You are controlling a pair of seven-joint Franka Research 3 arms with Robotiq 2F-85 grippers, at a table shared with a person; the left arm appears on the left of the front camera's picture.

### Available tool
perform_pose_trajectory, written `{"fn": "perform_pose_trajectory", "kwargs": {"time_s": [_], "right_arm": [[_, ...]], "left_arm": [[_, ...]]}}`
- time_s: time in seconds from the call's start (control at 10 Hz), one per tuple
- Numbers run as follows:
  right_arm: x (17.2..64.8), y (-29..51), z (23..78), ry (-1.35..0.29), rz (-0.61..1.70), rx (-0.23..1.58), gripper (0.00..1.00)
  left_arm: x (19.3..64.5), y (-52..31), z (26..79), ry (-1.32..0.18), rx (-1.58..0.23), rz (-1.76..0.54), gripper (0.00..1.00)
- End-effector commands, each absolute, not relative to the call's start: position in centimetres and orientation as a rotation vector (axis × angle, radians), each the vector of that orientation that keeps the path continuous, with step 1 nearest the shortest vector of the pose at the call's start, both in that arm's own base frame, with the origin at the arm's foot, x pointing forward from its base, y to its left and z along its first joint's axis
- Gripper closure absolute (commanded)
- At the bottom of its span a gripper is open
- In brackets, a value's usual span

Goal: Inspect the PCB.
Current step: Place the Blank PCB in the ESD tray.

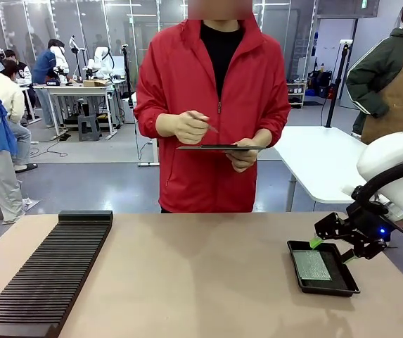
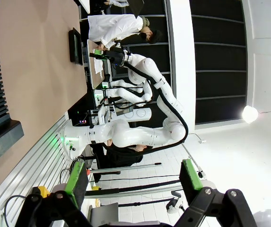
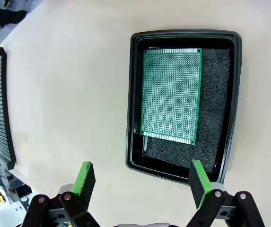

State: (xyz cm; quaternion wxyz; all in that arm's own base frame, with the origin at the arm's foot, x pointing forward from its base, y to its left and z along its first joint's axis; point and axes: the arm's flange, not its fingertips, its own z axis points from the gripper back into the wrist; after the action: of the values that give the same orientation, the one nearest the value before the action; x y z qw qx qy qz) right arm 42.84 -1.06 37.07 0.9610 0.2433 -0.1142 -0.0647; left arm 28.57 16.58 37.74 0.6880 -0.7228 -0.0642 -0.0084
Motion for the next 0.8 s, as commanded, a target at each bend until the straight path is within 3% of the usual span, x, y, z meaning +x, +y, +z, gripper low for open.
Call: {"fn": "perform_pose_trajectory", "kwargs": {"time_s": [0.0, 0.3, 0.7], "right_arm": [[42.8, -1.1, 37.1, -0.232, -0.131, 0.493, 0.00], [36.2, -1.6, 49.0, -0.209, -0.069, 0.808, 0.00], [32.3, -7.9, 48.5, -0.095, -0.117, 1.159, 0.00]], "left_arm": [[28.7, 16.6, 38.2, -0.134, -1.597, 0.002, 0.00], [28.7, 16.6, 38.2, -0.134, -1.597, 0.002, 0.00], [28.7, 16.6, 38.2, -0.134, -1.597, 0.002, 0.00]]}}
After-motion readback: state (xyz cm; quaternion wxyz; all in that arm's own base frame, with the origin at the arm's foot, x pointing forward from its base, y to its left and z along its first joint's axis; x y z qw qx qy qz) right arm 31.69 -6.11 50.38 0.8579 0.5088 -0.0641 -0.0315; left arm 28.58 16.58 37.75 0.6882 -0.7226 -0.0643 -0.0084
